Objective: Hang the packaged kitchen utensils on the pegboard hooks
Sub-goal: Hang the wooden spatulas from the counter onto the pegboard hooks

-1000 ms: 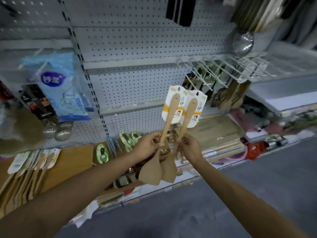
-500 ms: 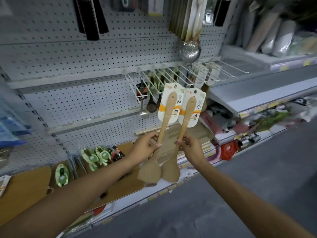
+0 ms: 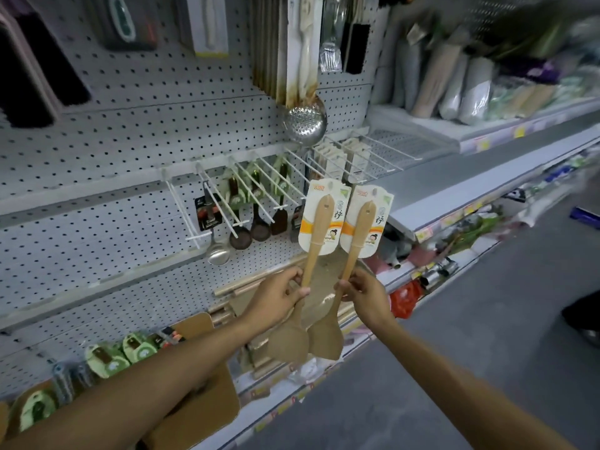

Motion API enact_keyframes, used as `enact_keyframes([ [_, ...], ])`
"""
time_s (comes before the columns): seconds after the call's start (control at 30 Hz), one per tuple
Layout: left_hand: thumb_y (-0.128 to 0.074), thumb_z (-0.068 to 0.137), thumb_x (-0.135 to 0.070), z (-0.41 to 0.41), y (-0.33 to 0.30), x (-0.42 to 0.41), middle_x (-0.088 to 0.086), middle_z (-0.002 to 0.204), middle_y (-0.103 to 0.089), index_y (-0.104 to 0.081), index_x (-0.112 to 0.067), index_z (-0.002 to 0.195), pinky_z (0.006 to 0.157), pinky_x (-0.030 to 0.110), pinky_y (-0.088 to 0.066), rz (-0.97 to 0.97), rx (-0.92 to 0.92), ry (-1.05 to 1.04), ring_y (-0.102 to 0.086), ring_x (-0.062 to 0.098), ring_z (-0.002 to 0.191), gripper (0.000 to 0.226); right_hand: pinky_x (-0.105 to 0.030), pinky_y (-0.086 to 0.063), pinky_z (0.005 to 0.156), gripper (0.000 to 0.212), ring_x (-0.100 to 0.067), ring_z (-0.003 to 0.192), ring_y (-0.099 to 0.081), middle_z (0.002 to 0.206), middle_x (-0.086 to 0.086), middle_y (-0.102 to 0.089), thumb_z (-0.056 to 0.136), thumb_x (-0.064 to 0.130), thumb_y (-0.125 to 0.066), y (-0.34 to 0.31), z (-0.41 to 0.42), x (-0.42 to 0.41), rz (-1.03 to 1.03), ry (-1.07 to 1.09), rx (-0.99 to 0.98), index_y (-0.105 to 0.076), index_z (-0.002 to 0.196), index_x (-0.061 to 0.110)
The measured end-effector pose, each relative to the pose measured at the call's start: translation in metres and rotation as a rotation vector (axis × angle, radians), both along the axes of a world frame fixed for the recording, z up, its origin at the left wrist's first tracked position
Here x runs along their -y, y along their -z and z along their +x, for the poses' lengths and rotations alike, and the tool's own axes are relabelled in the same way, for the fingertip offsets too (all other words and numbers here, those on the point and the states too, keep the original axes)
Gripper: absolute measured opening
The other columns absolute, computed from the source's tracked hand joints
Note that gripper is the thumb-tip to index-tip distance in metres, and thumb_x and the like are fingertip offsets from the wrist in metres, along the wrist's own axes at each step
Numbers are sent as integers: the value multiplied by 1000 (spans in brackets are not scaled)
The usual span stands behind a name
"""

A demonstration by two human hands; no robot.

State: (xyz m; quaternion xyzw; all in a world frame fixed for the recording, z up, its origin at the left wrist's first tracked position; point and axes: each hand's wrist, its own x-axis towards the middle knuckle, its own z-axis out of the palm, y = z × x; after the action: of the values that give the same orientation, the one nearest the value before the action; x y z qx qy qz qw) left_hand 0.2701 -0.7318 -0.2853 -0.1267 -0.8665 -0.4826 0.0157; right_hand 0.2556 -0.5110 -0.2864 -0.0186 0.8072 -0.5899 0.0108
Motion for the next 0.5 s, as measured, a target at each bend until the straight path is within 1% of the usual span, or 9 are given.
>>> enact_keyframes([
  [0.1, -70, 89, -29, -22, 5, -11, -15, 91, -63, -60, -31, 94, 79, 48, -57, 11, 46, 19, -67, 15, 78, 12, -47, -59, 80, 8, -27, 86, -71, 86, -11, -72, 96, 13, -59, 5, -21, -16, -33, 21, 19, -65, 91, 10],
  [0.17, -71, 88, -26, -32, 7, -21, -14, 91, -64, -61, -30, 94, 81, 49, -57, 27, 67, 25, -67, 15, 81, 12, -49, -59, 80, 10, -28, 86, -71, 86, -13, -72, 97, 13, -58, 7, -31, -25, -48, 18, 16, -64, 94, 5],
  [0.27, -70, 89, -23, -45, 7, -36, -10, 95, -67, -64, -27, 94, 81, 51, -57, 62, 97, 42, -69, 14, 84, 10, -48, -59, 80, 14, -29, 85, -71, 87, -15, -71, 98, 14, -57, 12, -49, -44, -48, 4, 22, -64, 92, 3],
  [0.37, -68, 87, -30, -61, 11, -52, -7, 100, -70, -66, -25, 99, 81, 51, -59, 84, 128, 54, -71, 15, 87, 13, -47, -60, 79, 11, -31, 86, -70, 89, -15, -71, 96, 10, -58, 18, -70, -67, -22, -19, 27, -66, 89, 6],
  [0.43, -68, 89, -27, -74, 14, -66, -7, 99, -70, -67, -25, 97, 82, 52, -60, 94, 141, 49, -72, 15, 86, 9, -43, -60, 78, 12, -31, 89, -70, 93, -17, -69, 93, 3, -60, 20, -85, -82, -16, -40, 31, -67, 87, 11],
  [0.5, -68, 89, -28, -87, 15, -82, -7, 97, -69, -66, -25, 96, 82, 52, -59, 91, 137, 32, -72, 16, 85, 8, -38, -60, 78, 16, -27, 89, -70, 93, -15, -69, 93, 2, -60, 22, -103, -99, -9, -56, 33, -66, 85, 14],
])
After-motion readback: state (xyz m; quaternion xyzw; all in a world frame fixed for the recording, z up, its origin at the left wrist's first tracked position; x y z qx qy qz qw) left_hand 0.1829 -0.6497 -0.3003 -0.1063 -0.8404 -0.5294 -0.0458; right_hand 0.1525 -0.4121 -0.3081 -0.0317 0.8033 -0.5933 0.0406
